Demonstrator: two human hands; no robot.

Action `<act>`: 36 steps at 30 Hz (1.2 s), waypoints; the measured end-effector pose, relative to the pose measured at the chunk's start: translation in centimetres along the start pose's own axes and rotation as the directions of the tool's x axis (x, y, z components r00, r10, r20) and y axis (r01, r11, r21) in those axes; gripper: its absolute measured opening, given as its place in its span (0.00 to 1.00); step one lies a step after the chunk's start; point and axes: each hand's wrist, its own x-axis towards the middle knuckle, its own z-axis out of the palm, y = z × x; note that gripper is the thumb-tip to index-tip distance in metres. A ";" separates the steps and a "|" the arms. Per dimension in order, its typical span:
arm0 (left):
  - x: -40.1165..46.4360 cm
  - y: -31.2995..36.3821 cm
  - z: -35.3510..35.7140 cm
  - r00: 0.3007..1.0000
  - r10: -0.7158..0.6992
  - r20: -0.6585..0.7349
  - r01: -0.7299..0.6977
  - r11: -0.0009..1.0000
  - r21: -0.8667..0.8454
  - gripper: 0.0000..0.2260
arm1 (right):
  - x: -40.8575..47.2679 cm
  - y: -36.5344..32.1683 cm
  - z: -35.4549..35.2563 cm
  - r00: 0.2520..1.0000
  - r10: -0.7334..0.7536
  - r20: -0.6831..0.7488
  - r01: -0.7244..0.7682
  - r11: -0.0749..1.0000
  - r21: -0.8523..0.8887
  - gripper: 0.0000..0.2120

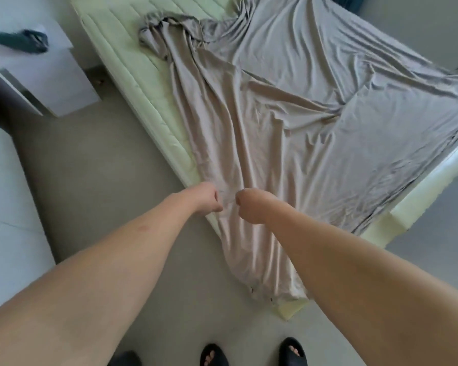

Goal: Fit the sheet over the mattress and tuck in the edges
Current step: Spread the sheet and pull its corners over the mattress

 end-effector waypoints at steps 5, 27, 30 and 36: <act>-2.2 -1.1 -10.5 0.994 -0.022 -0.109 0.022 1.000 -0.002 0.13 | 0.1 -3.7 -10.1 0.993 -0.032 -0.111 0.030 0.999 -0.022 0.16; 1.5 -10.6 -52.8 0.903 -0.067 -0.423 0.100 0.993 0.056 0.11 | 19.7 -20.2 -49.9 0.906 -0.261 -0.333 0.212 0.961 -0.176 0.13; 3.6 -14.3 -57.6 0.891 -0.064 -0.449 0.097 0.994 0.052 0.16 | 24.0 -23.4 -53.7 0.887 -0.243 -0.393 0.221 0.970 -0.101 0.14; 8.4 -22.9 -68.2 0.909 -0.049 -0.413 0.095 0.991 0.090 0.14 | 32.8 -30.0 -60.2 0.899 -0.190 -0.395 0.177 0.982 -0.069 0.14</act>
